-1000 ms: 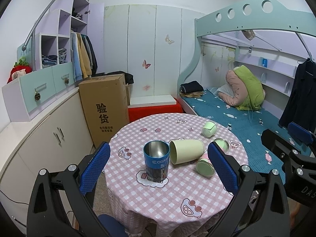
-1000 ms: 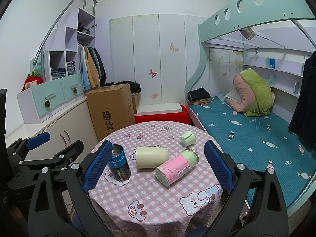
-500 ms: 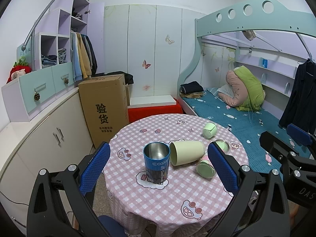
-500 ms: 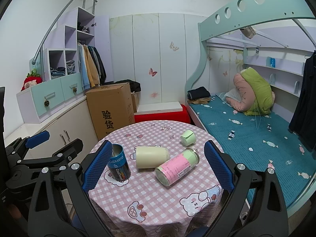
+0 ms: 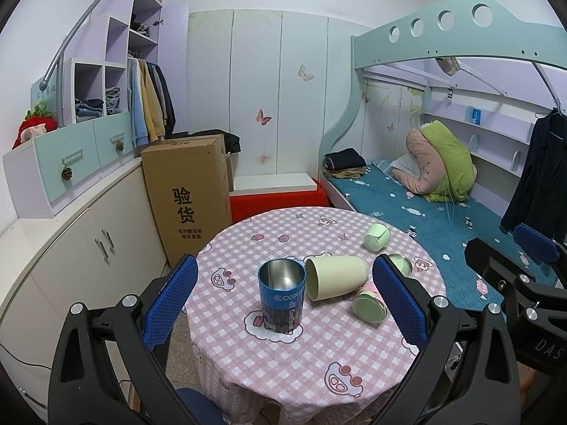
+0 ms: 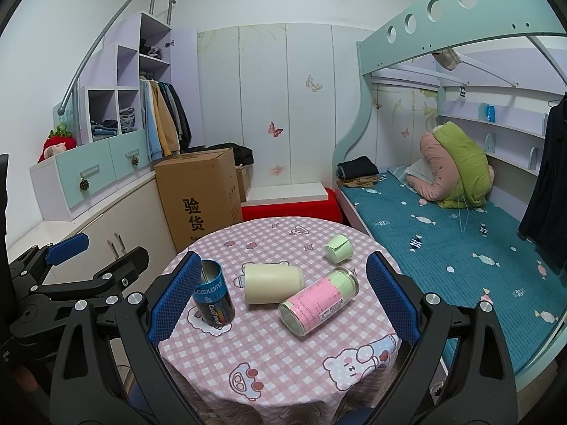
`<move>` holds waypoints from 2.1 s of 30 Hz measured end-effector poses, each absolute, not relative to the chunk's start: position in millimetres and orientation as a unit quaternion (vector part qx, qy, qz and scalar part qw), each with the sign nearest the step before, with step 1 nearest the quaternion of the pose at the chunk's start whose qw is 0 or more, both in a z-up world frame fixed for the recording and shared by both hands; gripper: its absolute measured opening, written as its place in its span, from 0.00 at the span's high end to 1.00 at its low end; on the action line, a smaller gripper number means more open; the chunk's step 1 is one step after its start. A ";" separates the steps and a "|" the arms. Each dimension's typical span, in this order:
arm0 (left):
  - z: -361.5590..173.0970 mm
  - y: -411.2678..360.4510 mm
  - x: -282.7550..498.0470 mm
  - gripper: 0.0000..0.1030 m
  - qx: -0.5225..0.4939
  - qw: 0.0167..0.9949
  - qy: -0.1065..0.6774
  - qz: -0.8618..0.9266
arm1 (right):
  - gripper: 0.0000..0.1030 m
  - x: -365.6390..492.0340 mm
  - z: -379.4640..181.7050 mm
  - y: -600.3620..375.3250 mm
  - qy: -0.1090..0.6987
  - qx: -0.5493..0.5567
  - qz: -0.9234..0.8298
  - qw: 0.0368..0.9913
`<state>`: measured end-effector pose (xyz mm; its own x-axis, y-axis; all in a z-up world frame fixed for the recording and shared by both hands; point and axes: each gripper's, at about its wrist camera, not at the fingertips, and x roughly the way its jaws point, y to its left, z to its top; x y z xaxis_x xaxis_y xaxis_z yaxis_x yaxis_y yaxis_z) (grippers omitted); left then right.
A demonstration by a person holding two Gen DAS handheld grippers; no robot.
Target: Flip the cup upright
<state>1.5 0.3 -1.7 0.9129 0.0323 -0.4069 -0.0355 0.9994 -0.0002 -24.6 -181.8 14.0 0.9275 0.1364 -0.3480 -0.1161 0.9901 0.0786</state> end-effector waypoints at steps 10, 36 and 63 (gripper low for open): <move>-1.4 1.1 2.1 0.08 -0.005 0.978 0.207 0.017 | 0.08 -24.2 14.5 -181.4 0.181 0.029 0.064 0.981; -2.8 4.1 3.0 0.08 -0.009 0.978 0.206 0.015 | 0.08 -19.0 12.0 -178.0 0.185 0.028 0.065 0.980; -10.5 10.9 12.7 0.08 -0.012 0.977 0.212 0.022 | 0.08 -8.6 5.0 -169.3 0.190 0.027 0.071 0.979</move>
<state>12.7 10.9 -10.5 0.9093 0.0378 -0.4144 -0.0479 0.9988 -0.0141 -8.6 -169.3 5.0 0.9175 0.1492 -0.3688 -0.1285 0.9885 0.0802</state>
